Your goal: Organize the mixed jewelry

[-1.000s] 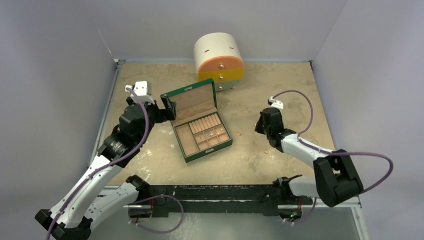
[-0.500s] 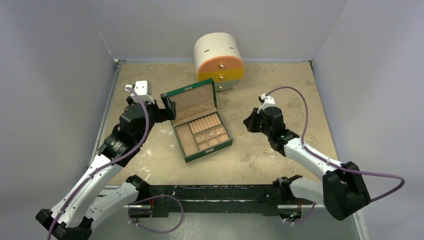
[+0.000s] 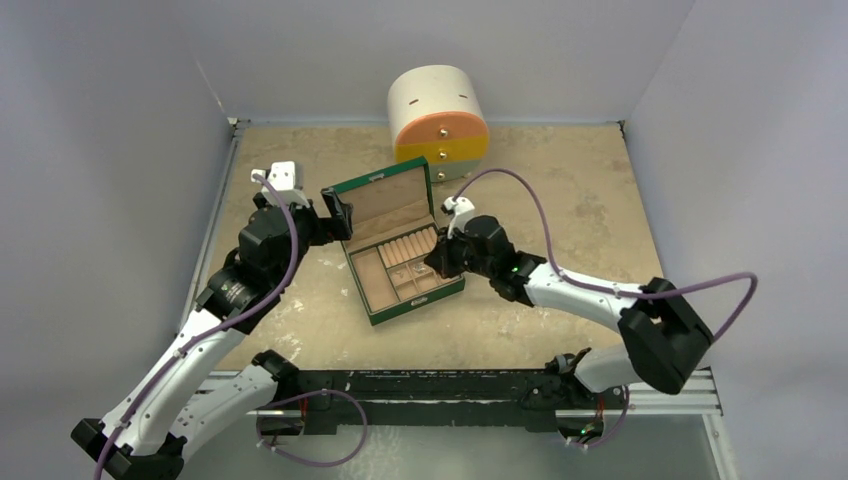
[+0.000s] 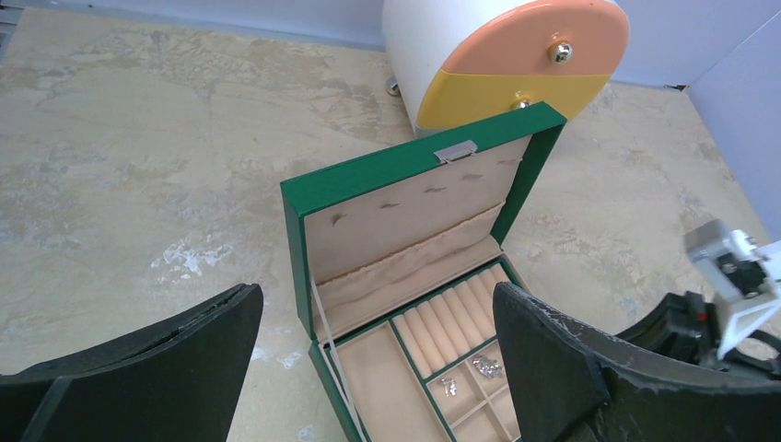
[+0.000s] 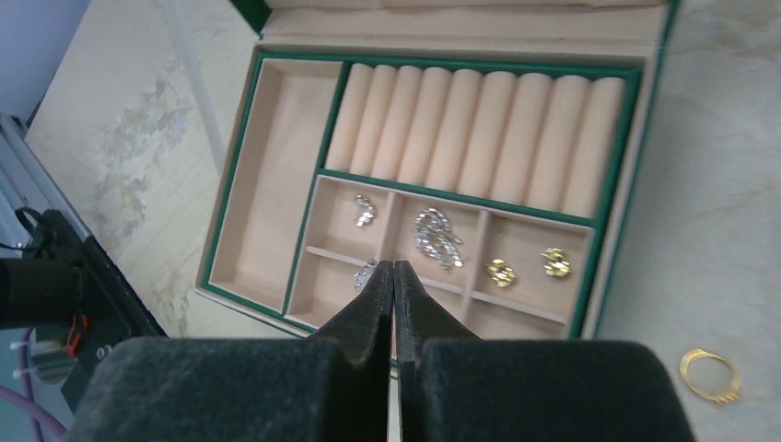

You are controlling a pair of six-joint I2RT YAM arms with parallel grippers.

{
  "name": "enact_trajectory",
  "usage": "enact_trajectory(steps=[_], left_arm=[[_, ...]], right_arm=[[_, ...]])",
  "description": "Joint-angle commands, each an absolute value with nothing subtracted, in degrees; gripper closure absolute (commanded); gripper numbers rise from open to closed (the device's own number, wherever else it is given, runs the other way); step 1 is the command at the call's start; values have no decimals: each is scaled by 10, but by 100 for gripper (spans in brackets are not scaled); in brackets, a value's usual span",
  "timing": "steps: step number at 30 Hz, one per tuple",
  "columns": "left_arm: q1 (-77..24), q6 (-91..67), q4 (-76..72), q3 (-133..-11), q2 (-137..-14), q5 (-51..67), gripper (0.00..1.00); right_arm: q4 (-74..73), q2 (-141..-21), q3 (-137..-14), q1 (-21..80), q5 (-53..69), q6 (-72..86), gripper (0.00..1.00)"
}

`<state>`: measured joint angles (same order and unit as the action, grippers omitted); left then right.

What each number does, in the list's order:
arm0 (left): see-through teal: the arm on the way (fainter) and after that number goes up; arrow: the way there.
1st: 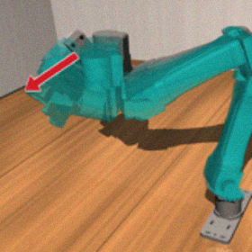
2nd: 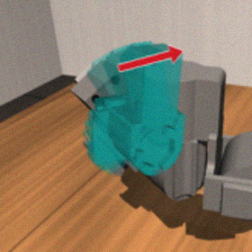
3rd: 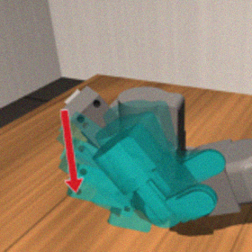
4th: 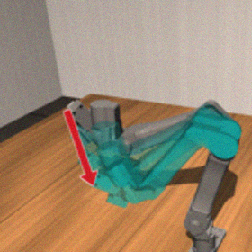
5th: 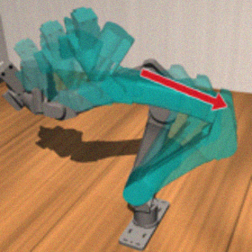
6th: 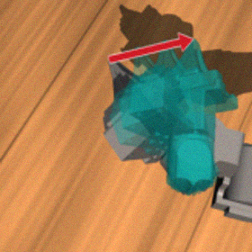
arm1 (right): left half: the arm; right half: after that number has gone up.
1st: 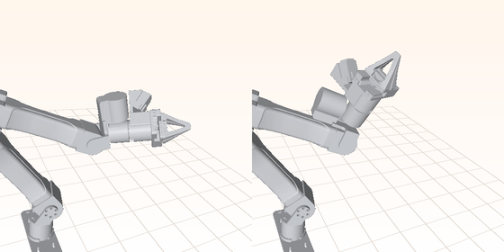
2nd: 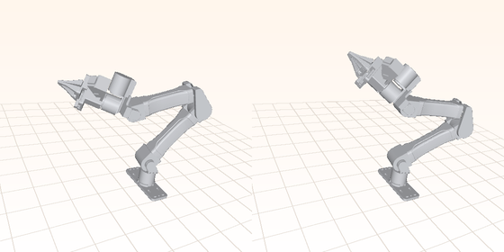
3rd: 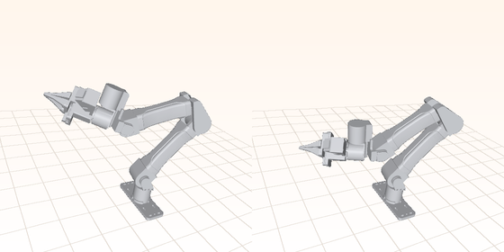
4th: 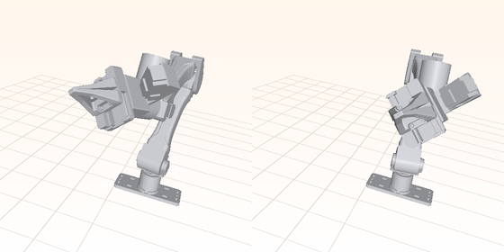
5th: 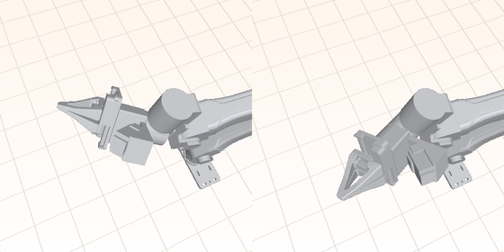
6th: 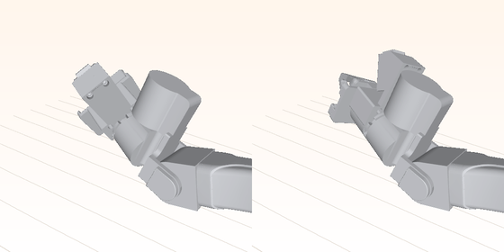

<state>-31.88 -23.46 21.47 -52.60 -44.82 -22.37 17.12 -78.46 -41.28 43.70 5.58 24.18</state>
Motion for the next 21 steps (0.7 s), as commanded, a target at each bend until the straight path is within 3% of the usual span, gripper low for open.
enact_trajectory(steps=[1, 21], left_arm=[[-315, -244, 188, -532, -438, -218, 4], [-314, -244, 193, -535, -445, -220, 4]], right_arm=[[201, -820, -463, 470, 53, 228, 100], [149, -958, -567, 547, -40, 206, 100]])
